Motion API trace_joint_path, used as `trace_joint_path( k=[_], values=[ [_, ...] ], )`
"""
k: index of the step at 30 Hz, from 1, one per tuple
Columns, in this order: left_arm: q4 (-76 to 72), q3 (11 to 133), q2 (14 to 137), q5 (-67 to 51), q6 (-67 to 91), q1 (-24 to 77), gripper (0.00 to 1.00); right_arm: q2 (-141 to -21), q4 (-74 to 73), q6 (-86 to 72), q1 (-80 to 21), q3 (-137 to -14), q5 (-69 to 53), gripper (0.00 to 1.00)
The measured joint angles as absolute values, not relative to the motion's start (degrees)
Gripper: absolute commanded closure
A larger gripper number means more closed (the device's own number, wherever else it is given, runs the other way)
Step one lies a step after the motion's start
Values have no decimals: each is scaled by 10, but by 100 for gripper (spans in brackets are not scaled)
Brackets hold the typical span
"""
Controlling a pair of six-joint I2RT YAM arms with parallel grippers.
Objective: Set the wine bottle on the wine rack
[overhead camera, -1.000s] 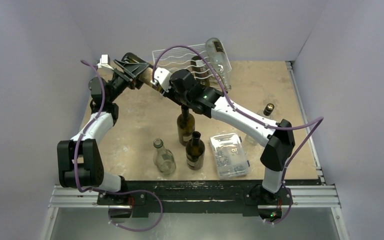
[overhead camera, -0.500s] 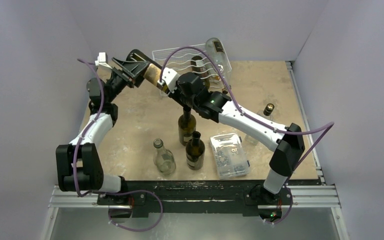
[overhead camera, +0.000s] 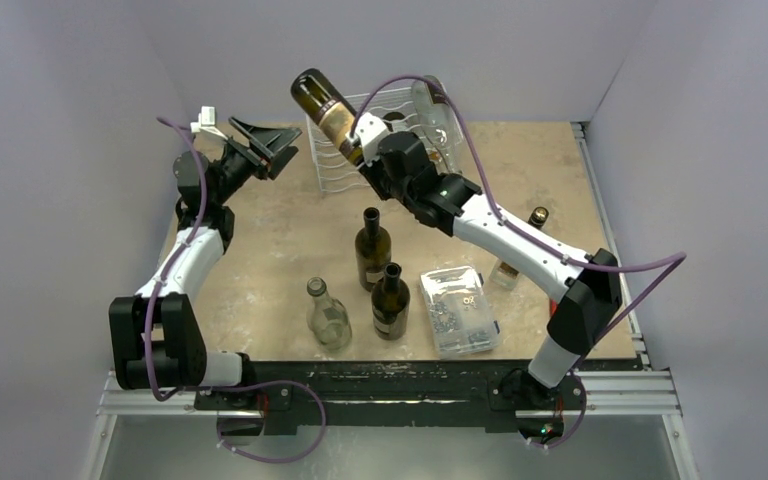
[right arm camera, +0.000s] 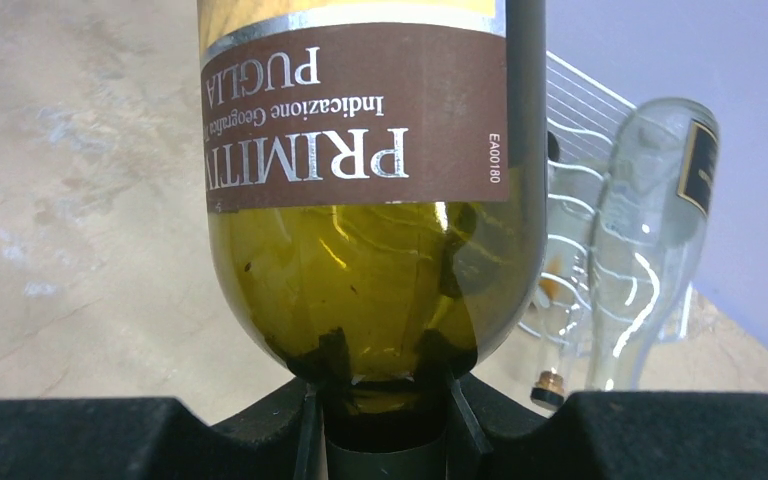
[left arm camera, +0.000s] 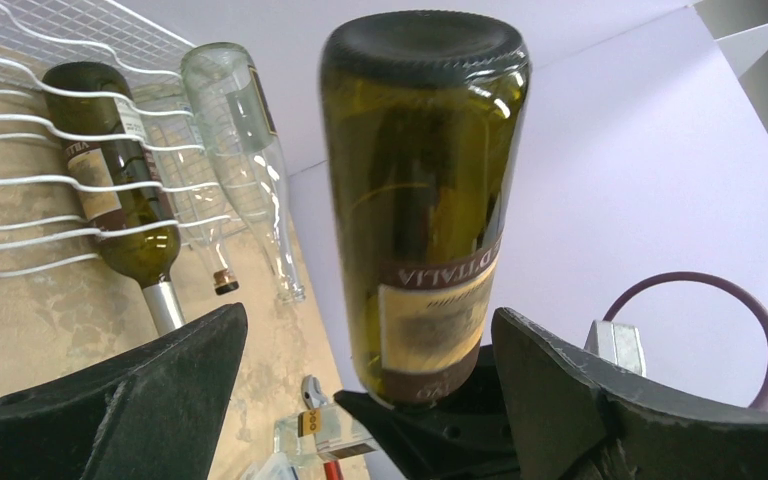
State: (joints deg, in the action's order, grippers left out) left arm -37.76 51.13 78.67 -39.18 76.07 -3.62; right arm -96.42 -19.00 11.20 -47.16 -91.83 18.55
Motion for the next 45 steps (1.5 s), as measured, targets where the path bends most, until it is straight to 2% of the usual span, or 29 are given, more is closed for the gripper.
trace_joint_path(
  k=[10, 15, 26, 45],
  values=[
    [-343, 520, 782, -392, 741, -36, 9, -956, -215, 22, -375, -921, 185, 100],
    [-332, 521, 782, -392, 738, -36, 8, -1003, -256, -22, -342, -973, 184, 100],
    [-316, 524, 782, -394, 733, -36, 8, -1123, -339, -70, -326, -1072, 160, 100],
    [-318, 531, 782, -406, 734, -42, 8, -1229, -368, -139, -289, -1159, 124, 100]
  ],
)
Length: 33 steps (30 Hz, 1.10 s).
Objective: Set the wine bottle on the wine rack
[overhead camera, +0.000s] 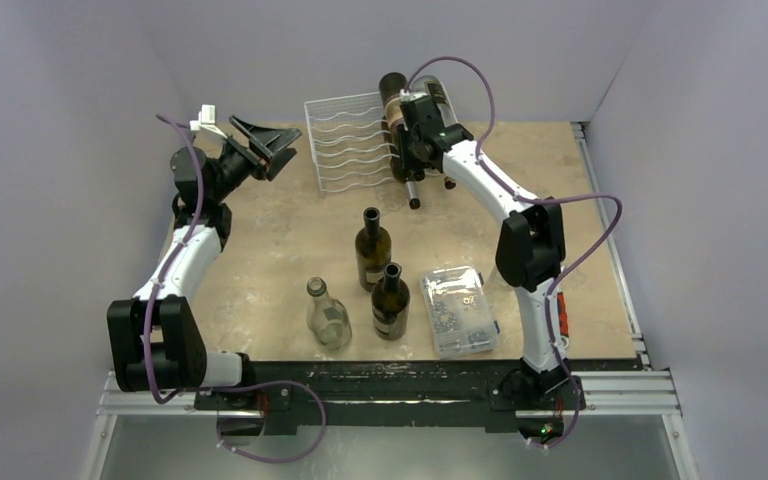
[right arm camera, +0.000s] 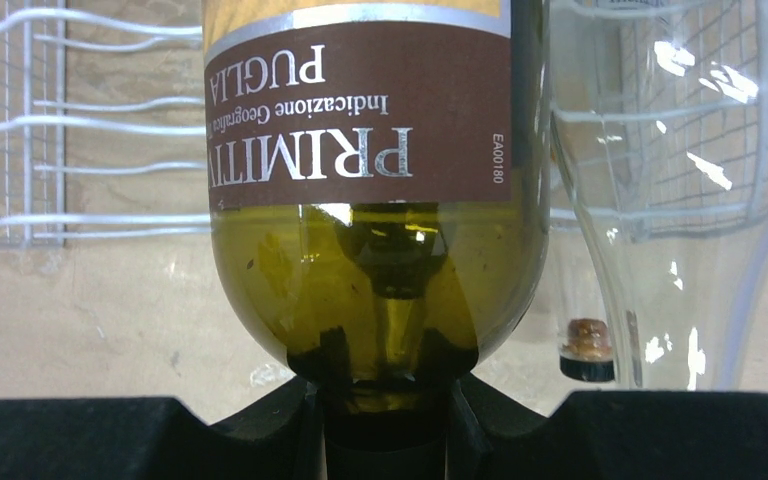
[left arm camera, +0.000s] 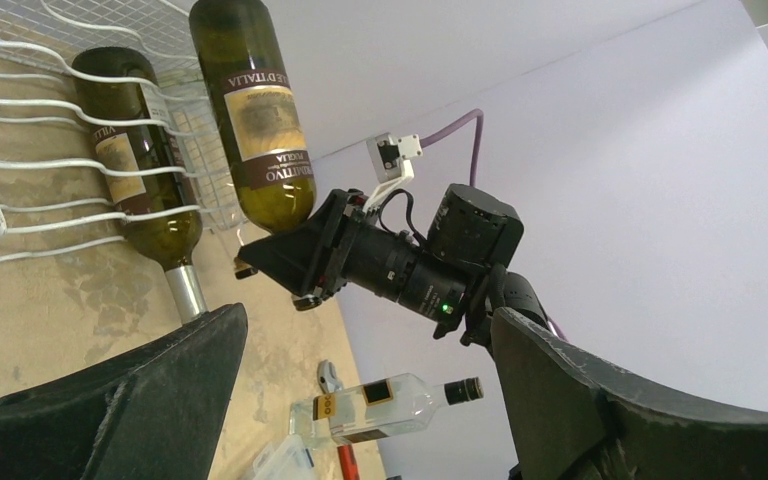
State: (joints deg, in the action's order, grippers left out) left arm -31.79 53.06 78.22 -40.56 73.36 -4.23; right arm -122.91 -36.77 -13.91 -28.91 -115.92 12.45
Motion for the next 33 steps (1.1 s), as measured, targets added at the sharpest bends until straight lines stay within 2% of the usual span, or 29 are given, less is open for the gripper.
trace_joint_path(
  k=[8, 20, 28, 33],
  values=[
    [-314, 534, 782, -408, 733, -45, 9, -1281, -383, -157, -289, -1217, 123, 100],
    [-307, 541, 782, -414, 732, -49, 9, -1294, -404, -167, -289, -1224, 124, 100],
    [-305, 542, 782, -415, 732, -49, 9, -1312, -411, -167, -289, -1249, 125, 88],
    [-303, 542, 782, -416, 732, -50, 9, -1322, -414, -165, -288, -1252, 130, 74]
  ],
)
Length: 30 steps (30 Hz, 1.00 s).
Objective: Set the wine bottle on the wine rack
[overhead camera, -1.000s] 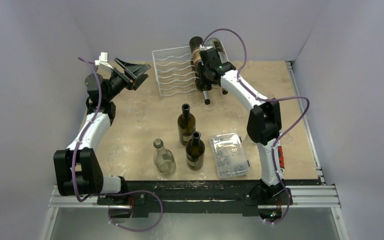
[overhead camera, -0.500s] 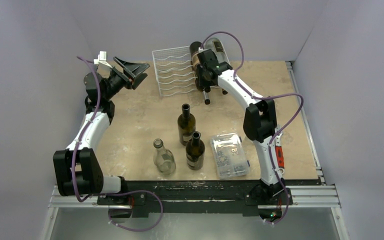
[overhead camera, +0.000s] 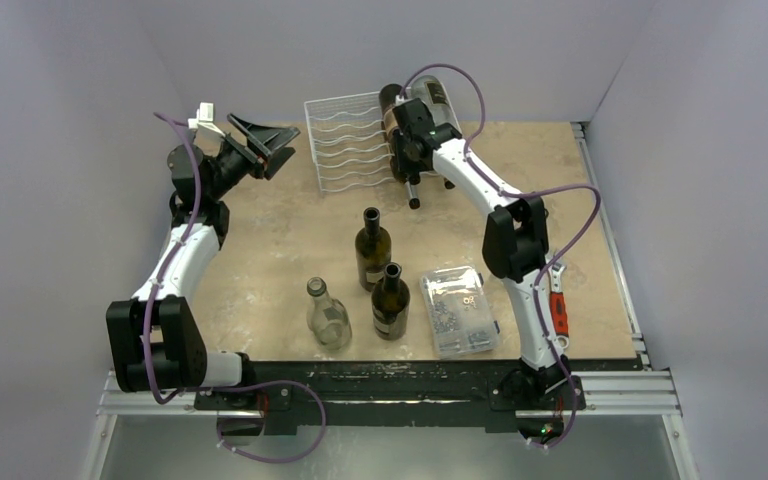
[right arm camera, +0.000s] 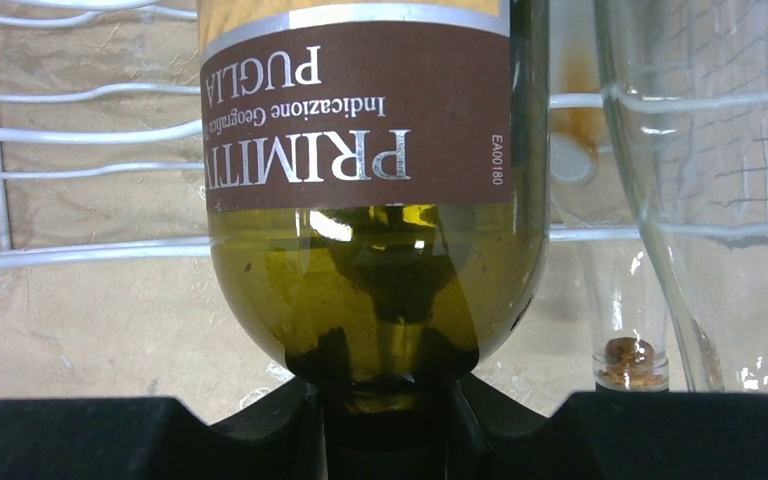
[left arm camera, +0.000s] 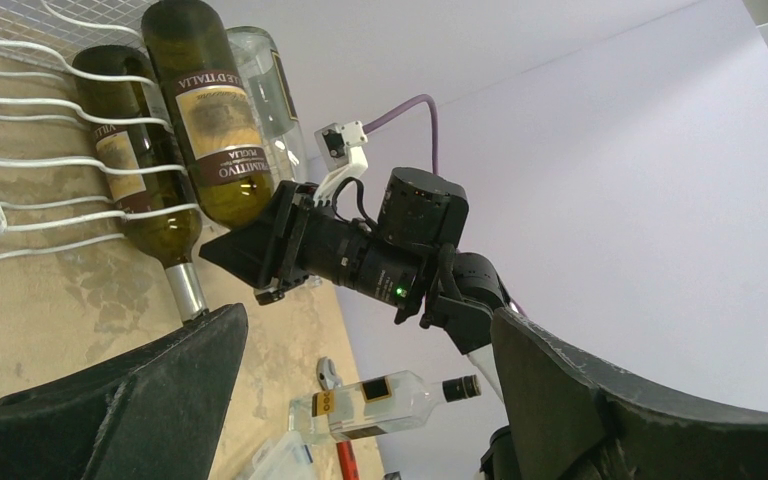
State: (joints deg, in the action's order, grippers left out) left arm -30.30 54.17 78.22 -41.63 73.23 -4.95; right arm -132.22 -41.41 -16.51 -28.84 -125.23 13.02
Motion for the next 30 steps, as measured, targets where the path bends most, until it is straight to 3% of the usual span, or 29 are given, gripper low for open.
trace_joint_path(
  k=[6, 13, 23, 26, 30],
  values=[
    [-303, 542, 782, -418, 732, -51, 9, -1322, -413, -164, -289, -1254, 138, 50],
    [-299, 543, 782, -418, 732, -51, 9, -1320, -389, -160, -288, -1254, 143, 31],
    [-289, 547, 782, -420, 727, -51, 9, -1220, -380, -142, -291, -1217, 149, 21],
    [-285, 551, 782, -421, 722, -51, 9, -1144, -366, -125, -297, -1159, 157, 12],
    [-273, 557, 782, -422, 712, -51, 9, -1014, -324, -86, -320, -1034, 150, 8]
  ],
)
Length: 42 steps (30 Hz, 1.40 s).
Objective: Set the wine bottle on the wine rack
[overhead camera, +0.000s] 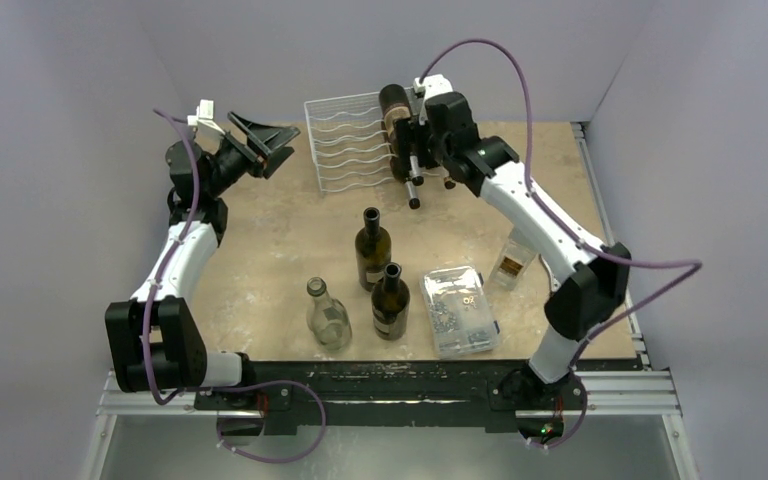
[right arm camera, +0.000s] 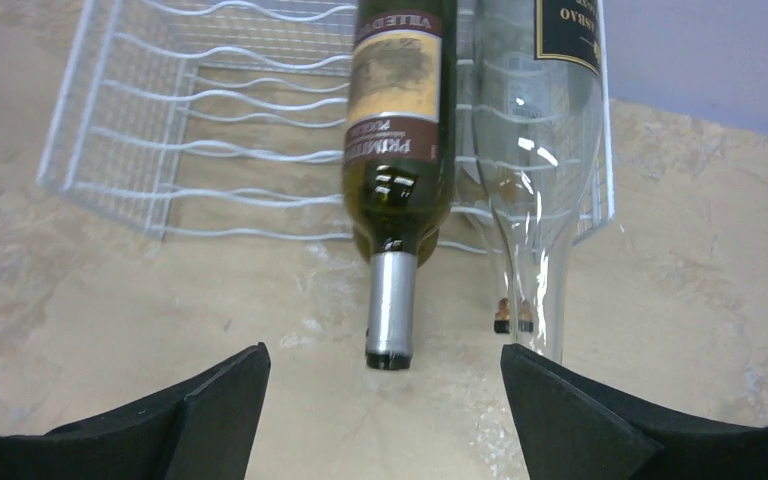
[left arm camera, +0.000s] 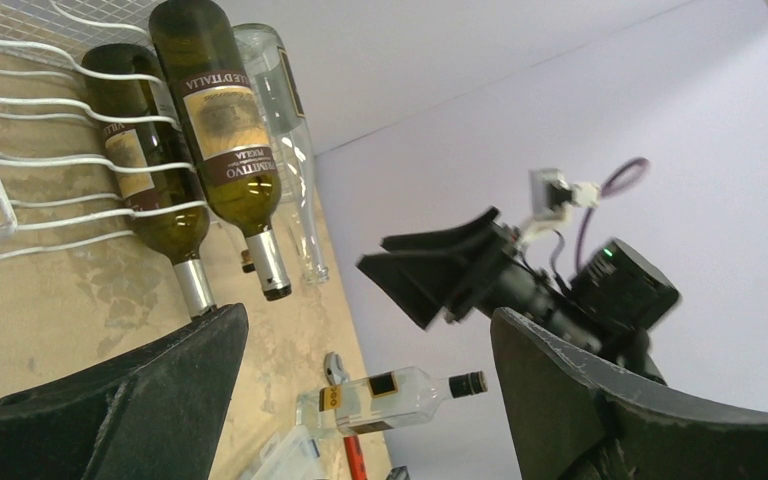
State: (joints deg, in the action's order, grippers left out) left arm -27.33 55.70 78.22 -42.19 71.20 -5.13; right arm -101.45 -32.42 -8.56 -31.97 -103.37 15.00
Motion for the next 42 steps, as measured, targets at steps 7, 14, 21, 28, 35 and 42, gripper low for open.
trace_joint_path(
  k=[7, 14, 21, 28, 35, 42],
  values=[
    [-259, 562, 782, -423, 702, -51, 9, -868, -291, -58, -355, -900, 64, 5],
    [-252, 562, 785, -426, 697, -45, 9, -791, -292, -61, -421, -879, 35, 5],
    [-230, 571, 785, -429, 679, -36, 9, -780, -296, -84, -528, -879, 55, 8],
    [-217, 575, 789, -429, 669, -22, 9, -804, -307, -102, -567, -876, 136, 13],
    [-212, 575, 791, -431, 668, -16, 9, -864, -343, -117, -586, -877, 187, 18],
    [-202, 575, 793, -431, 663, -8, 10, -889, -358, -130, -590, -877, 201, 28]
  ],
)
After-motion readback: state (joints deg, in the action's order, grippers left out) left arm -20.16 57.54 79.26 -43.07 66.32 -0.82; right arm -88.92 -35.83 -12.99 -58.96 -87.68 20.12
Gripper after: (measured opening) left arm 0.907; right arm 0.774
